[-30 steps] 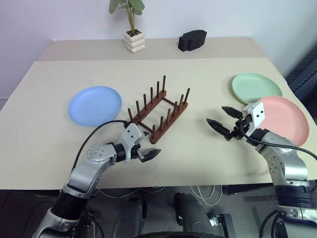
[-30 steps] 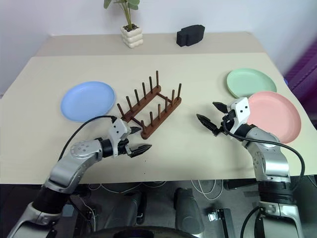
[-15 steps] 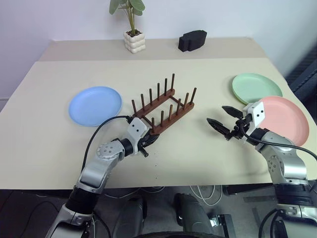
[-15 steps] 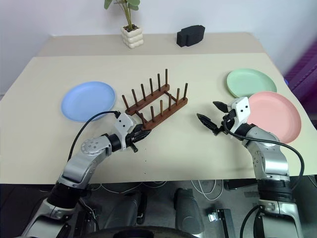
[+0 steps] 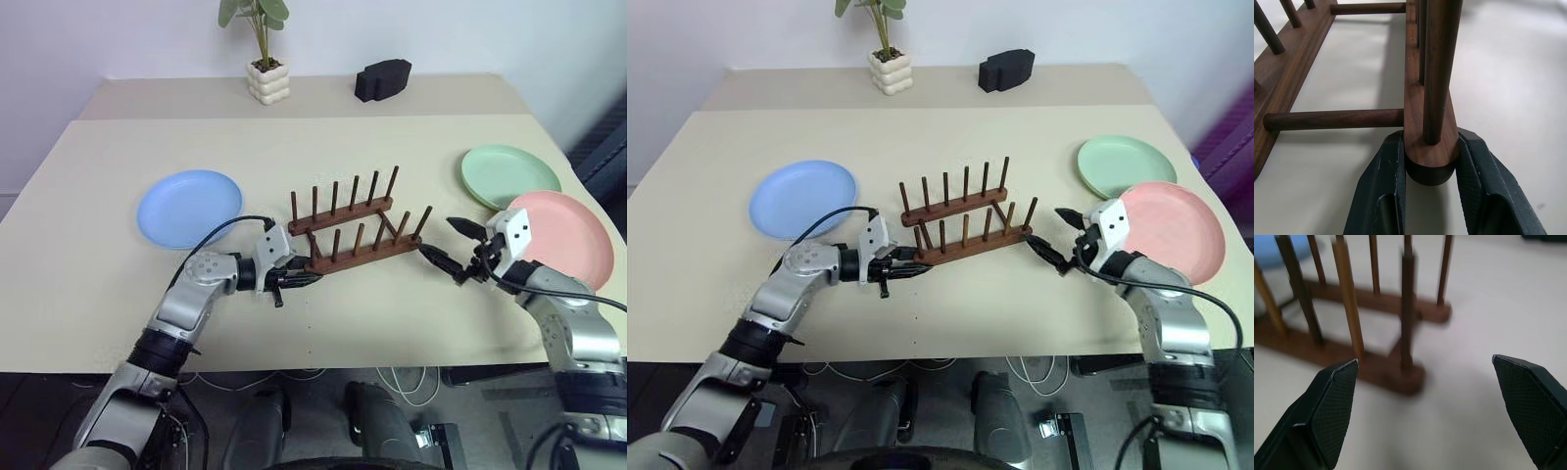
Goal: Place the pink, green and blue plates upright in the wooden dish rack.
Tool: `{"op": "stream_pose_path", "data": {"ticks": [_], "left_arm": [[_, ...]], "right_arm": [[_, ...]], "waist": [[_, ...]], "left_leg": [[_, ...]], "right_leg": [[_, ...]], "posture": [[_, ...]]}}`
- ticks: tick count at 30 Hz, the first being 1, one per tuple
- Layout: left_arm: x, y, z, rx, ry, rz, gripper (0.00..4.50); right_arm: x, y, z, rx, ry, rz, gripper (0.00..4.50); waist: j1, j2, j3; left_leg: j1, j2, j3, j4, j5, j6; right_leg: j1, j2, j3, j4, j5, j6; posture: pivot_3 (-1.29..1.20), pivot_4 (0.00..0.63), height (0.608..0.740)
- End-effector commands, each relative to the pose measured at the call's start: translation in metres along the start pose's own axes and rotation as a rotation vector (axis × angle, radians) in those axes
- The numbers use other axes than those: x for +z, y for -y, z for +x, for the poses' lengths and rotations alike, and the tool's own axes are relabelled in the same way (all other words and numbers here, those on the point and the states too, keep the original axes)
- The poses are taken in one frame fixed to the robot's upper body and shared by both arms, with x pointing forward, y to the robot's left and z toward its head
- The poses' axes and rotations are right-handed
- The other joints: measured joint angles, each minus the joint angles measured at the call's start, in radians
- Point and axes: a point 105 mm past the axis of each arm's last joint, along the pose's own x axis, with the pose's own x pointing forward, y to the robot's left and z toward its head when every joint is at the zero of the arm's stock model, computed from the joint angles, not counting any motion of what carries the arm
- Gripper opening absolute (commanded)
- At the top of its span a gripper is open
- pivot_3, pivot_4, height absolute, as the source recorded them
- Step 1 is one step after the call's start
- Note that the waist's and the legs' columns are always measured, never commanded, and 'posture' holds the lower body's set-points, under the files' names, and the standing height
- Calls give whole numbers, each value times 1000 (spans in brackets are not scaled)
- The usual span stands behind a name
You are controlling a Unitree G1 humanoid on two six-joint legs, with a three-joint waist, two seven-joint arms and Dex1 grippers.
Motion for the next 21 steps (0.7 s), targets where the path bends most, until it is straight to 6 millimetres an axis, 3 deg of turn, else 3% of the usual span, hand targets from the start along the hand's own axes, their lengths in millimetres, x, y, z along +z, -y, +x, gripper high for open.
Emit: {"op": "stream_pose_path", "data": {"ticks": [1,13,20,21], "left_arm": [[8,1,3,-69,22,80,813],[-2,-3,10,-138,17,117,813],[-8,-3,6,-113,6,103,4300],[-9,-2,4,-109,1,97,4462]], "right_arm": [[17,4,-14,-21,32,-42,4500],[9,0,-30,-66,21,-44,4500],[0,7,-38,-51,-20,-60,4500],[-1,7,-39,-46,-27,-65,4500]], "waist": [[-2,0,0],[1,0,0],[-1,0,0],[-2,0,0]], "left_leg": [[0,0,0,0,0,0],[0,0,0,0,0,0],[0,0,0,1,0,0],[0,0,0,1,0,0]], "right_leg": [[0,0,0,0,0,0],[0,0,0,0,1,2],[0,0,0,0,1,2],[0,0,0,0,1,2]], "posture": [[0,150,730],[0,150,730],[0,150,730],[0,150,730]]}}
